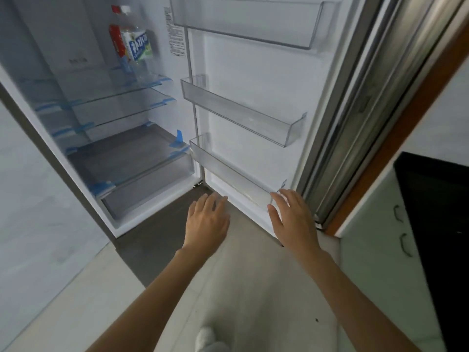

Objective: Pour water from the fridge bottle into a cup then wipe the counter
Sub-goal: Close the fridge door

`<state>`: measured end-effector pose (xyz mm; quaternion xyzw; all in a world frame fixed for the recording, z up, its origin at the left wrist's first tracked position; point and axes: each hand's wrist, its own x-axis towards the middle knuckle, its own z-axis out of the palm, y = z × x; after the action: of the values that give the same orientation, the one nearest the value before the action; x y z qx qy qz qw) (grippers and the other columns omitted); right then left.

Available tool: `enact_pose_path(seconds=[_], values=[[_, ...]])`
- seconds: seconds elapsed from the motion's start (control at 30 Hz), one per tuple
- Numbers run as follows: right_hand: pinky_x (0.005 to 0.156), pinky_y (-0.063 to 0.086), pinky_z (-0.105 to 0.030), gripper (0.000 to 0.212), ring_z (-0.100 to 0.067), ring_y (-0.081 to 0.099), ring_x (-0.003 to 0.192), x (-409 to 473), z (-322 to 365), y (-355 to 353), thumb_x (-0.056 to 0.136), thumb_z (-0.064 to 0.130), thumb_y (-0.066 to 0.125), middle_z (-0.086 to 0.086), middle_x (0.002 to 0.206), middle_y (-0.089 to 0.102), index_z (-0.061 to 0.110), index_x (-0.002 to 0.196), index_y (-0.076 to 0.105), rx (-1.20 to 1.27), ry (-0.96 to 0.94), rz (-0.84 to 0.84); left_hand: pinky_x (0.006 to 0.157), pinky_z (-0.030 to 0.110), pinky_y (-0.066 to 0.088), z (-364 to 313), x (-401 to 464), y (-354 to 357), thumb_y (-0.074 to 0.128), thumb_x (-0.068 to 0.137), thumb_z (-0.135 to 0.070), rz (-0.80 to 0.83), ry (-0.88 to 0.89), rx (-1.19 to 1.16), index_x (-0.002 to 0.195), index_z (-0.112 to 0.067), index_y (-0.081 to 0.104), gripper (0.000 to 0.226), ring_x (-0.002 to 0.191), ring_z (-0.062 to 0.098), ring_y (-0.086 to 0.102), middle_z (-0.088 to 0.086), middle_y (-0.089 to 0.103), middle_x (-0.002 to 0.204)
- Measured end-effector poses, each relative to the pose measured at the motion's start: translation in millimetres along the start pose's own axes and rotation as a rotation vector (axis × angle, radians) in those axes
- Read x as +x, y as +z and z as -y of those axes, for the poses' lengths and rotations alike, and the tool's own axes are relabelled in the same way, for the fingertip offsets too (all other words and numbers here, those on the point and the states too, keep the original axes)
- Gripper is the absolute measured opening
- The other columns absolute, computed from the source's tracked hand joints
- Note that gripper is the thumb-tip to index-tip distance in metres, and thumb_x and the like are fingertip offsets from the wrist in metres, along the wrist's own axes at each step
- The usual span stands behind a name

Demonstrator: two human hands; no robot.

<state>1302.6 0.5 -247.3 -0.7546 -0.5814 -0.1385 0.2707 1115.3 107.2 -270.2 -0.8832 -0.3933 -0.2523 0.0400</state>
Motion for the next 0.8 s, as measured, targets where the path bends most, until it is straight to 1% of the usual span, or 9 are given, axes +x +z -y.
enact_pose_path(seconds=[0.1,0.27,0.43,0.5,0.57,0.63,0.7,0.77,0.8], values=[[0.091,0.051,-0.045,0.045,-0.032,0.056,0.114,-9.3,-26.1,-14.6,0.097,0.034,0.035,-0.016,0.122,0.06,0.006,0.119,0.062,-0.025,0.056,0.038,0.088,0.052,0.051,-26.4,6.0,7.8,0.067,0.081,-0.019,0.055,0.051,-0.054,0.118,-0.007,0.063,0.039,0.109,0.04,0.06,0.018,0.063,0.12],[0.096,0.049,-0.047,0.047,-0.032,0.051,0.122,-7.9,-69.1,-27.9,0.098,0.036,0.036,-0.017,0.133,0.054,0.008,0.129,0.056,-0.038,0.137,0.036,0.09,0.052,0.051,-61.9,30.1,33.4,0.073,0.08,-0.021,0.092,0.119,-0.094,0.121,-0.009,0.062,0.044,0.111,0.041,0.06,0.019,0.062,0.123],[0.098,0.049,-0.044,0.057,-0.028,0.044,0.132,-0.6,-113.5,-16.8,0.098,0.049,0.023,-0.011,0.149,0.038,0.02,0.145,0.037,-0.08,0.177,0.11,0.093,0.055,0.048,-88.5,52.1,72.7,0.07,0.084,-0.027,0.178,0.16,-0.099,0.13,-0.011,0.056,0.051,0.12,0.039,0.055,0.016,0.058,0.131],[0.097,0.05,-0.044,0.056,-0.029,0.044,0.132,5.8,-131.6,-8.7,0.1,0.048,0.025,-0.012,0.152,0.031,0.022,0.149,0.028,-0.108,0.175,0.139,0.094,0.057,0.047,-96.3,57.5,88.7,0.068,0.085,-0.029,0.207,0.173,-0.095,0.132,-0.01,0.053,0.053,0.123,0.04,0.052,0.017,0.056,0.134],[0.097,0.05,-0.044,0.057,-0.031,0.042,0.134,9.3,-146.7,-1.0,0.099,0.045,0.033,-0.013,0.156,0.023,0.023,0.151,0.021,-0.114,0.185,0.154,0.096,0.058,0.046,-102.1,58.4,101.0,0.067,0.085,-0.03,0.223,0.176,-0.075,0.133,-0.01,0.053,0.054,0.126,0.041,0.049,0.017,0.054,0.136],[0.096,0.051,-0.043,0.061,-0.031,0.039,0.136,13.8,-160.8,4.8,0.098,0.042,0.038,-0.013,0.158,0.015,0.025,0.152,0.014,-0.108,0.15,0.168,0.095,0.059,0.045,-106.3,59.4,108.4,0.069,0.082,-0.028,0.199,0.171,-0.067,0.131,-0.009,0.055,0.055,0.127,0.042,0.048,0.017,0.055,0.135],[0.093,0.053,-0.043,0.063,-0.032,0.037,0.137,19.2,-173.9,9.5,0.098,0.048,0.031,-0.01,0.16,0.006,0.029,0.153,0.005,-0.068,0.097,0.211,0.095,0.058,0.045,-109.3,59.0,114.2,0.067,0.084,-0.026,0.157,0.152,-0.07,0.131,-0.009,0.056,0.051,0.128,0.042,0.047,0.016,0.056,0.134],[0.087,0.056,-0.039,0.063,-0.032,0.044,0.133,26.6,-186.5,14.6,0.098,0.053,0.024,-0.007,0.161,0.0,0.033,0.152,-0.001,-0.019,0.012,0.234,0.096,0.057,0.044,-110.3,55.6,118.3,0.051,0.091,-0.028,0.112,0.141,-0.061,0.134,-0.01,0.052,0.047,0.129,0.04,0.046,0.014,0.055,0.135],[0.085,0.057,-0.035,0.064,-0.03,0.048,0.129,30.1,-192.0,17.2,0.098,0.053,0.024,-0.007,0.161,-0.001,0.032,0.152,-0.002,-0.001,-0.037,0.227,0.098,0.057,0.044,-110.5,53.9,118.5,0.043,0.092,-0.03,0.097,0.135,-0.056,0.135,-0.01,0.049,0.048,0.13,0.039,0.046,0.013,0.054,0.136]])
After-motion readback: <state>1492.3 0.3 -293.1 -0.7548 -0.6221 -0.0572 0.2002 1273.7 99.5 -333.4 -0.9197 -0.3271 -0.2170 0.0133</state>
